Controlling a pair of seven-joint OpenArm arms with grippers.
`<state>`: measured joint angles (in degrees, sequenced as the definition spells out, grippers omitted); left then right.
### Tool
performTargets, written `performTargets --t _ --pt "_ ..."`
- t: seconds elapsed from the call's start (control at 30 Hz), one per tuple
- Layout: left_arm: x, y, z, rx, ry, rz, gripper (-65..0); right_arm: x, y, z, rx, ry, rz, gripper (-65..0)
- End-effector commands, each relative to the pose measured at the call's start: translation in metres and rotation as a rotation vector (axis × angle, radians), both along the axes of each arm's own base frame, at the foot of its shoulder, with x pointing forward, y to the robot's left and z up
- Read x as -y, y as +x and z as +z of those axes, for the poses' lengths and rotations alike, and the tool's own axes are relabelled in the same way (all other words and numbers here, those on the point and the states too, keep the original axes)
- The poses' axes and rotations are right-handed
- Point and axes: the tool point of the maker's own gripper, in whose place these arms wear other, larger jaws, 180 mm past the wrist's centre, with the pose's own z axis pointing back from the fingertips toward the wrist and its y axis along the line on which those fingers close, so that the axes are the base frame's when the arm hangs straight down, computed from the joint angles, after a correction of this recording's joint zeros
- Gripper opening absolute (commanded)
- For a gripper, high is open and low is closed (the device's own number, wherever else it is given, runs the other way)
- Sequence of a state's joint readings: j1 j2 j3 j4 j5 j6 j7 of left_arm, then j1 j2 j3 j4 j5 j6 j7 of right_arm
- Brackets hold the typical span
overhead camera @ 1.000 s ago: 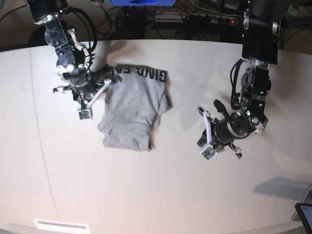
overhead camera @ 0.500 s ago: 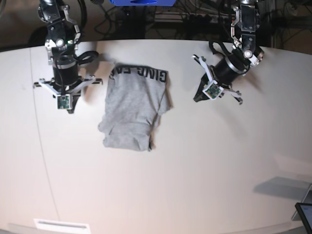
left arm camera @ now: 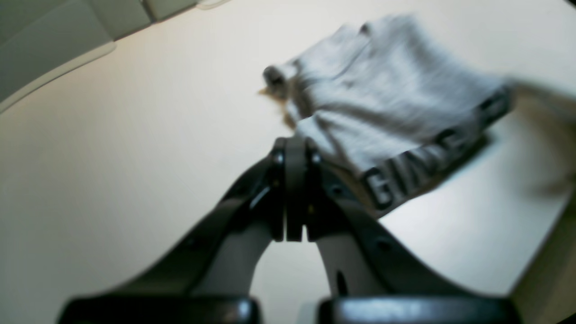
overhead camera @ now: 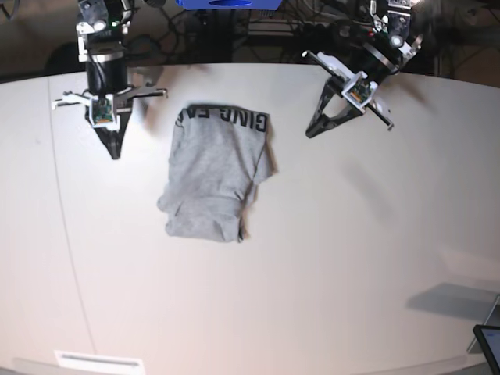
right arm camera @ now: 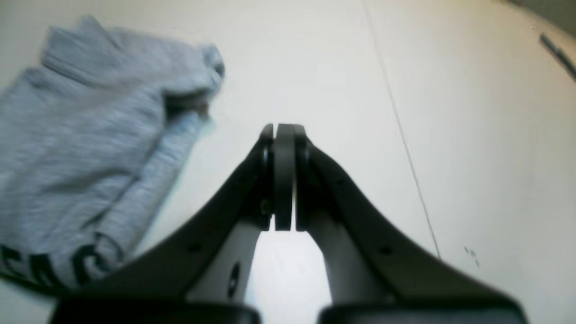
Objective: Fold the T-shirt properly
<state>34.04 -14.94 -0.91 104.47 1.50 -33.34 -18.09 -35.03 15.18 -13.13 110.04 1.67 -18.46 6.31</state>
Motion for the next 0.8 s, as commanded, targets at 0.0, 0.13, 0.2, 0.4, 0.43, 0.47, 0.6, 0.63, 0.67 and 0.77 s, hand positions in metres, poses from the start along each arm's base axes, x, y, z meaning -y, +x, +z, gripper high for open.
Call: performTargets --t 0.0,0.13,0.2,0.4,0.43,0.47,0.6,0.63,0.67,0.77 --pt "0.0 -0.004 0.012 0.039 -0.034 -0.008 -65.0 0.002 -0.003 0.016 0.075 -0.011 0.008 -65.0" --pt "0.0 -0.027 0.008 0.007 -0.064 -0.015 -65.0 0.008 -0.024 0.027 0.15 -0.027 0.009 -65.0" --pt "-0.006 -0.039 0.006 -0.003 -0.043 -0.013 -65.0 0.007 -0.039 0.024 0.132 -0.03 0.019 -65.0" --pt "0.001 -0.08 -0.018 -0.072 0.081 -0.086 -65.0 0.007 -0.079 0.002 -0.001 -0.024 0.017 -65.0" --pt "0.002 -0.086 -0.022 -0.091 0.089 -0.089 -65.0 0.006 -0.085 -0.001 -0.022 -0.023 0.016 -65.0" --pt "0.003 -0.09 -0.024 -0.103 0.094 -0.093 -65.0 0.006 -0.091 -0.004 -0.04 -0.023 0.016 -65.0" --pt "0.006 -0.109 -0.031 -0.161 0.09 -0.103 -65.0 0.007 -0.115 -0.014 -0.117 -0.023 0.016 -65.0" --pt "0.007 -0.113 -0.032 -0.172 0.089 -0.104 -65.0 0.007 -0.12 -0.016 -0.134 -0.022 0.016 -65.0" --pt "0.009 -0.118 -0.033 -0.186 0.081 -0.109 -65.0 0.007 -0.127 -0.018 -0.155 -0.022 0.016 -65.0" --pt "0.017 -0.131 -0.035 -0.221 0.063 -0.131 -65.0 0.007 -0.142 -0.022 -0.203 -0.022 0.016 -65.0"
